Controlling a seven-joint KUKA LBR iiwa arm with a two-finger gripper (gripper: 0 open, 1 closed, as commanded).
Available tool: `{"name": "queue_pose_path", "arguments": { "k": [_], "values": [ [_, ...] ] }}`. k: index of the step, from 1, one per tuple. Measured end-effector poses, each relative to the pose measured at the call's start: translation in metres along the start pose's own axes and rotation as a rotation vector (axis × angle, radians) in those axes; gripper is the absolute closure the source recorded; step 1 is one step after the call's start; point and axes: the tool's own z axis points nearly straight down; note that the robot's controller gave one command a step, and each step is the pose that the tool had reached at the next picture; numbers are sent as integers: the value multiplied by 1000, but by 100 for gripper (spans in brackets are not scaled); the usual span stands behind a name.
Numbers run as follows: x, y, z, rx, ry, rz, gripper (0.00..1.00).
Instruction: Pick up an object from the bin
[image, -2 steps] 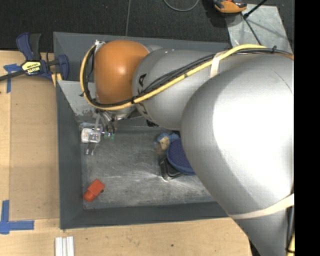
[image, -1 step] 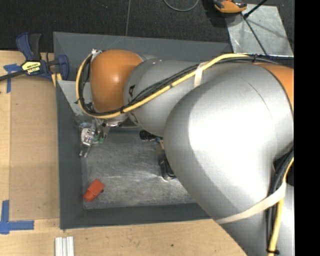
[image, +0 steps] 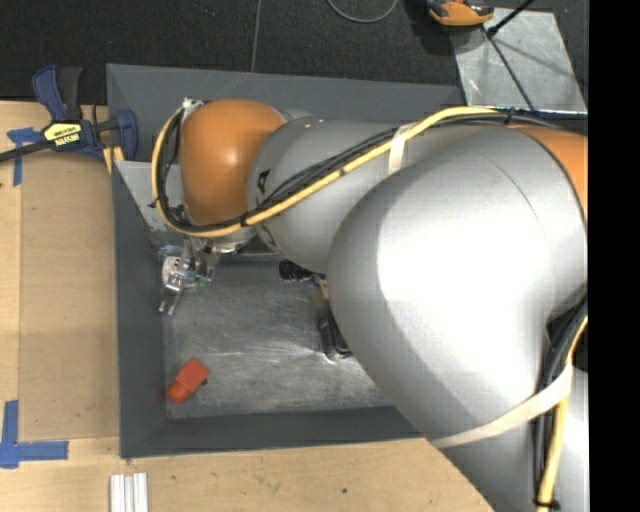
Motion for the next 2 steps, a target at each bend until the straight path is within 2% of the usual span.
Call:
{"name": "queue_pose_path", "arguments": {
  "k": [1,2],
  "values": [
    [-4,1,-3,-8,-16,0,100],
    [-6,2,-36,-5,-10,-1,100]
  ]
}}
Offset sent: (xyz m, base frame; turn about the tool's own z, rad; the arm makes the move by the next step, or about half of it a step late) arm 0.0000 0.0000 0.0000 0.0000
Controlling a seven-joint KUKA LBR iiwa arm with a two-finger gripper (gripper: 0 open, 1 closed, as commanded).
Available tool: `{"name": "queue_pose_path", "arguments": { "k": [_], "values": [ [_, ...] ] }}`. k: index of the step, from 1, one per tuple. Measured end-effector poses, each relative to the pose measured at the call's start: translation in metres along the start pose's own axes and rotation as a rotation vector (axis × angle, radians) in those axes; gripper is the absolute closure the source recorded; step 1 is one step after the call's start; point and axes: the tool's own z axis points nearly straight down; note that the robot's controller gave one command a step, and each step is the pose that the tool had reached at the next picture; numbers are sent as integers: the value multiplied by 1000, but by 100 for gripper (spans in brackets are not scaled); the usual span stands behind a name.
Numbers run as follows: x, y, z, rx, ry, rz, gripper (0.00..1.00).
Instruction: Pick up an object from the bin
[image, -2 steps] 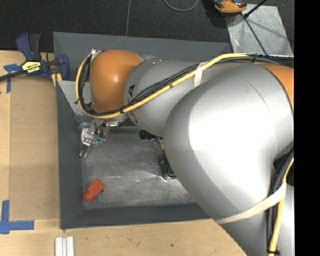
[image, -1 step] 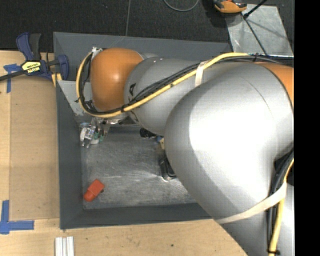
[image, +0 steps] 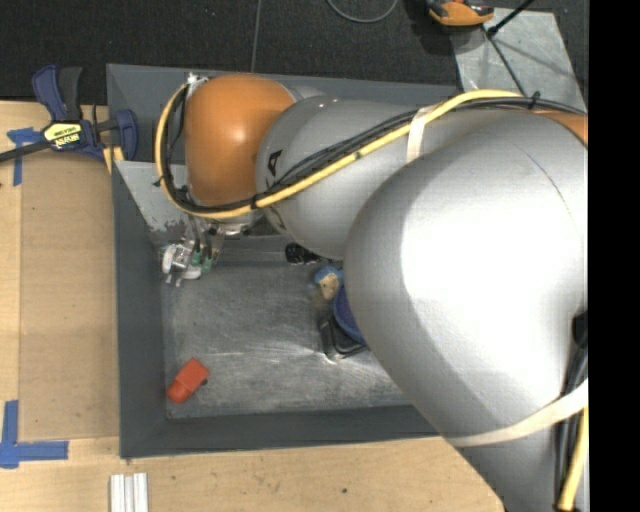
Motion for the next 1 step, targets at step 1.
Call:
{"name": "queue_pose_path", "arguments": {
  "k": [1],
  "values": [
    [-1,1,-3,1,1,-1,100]
  ]
}}
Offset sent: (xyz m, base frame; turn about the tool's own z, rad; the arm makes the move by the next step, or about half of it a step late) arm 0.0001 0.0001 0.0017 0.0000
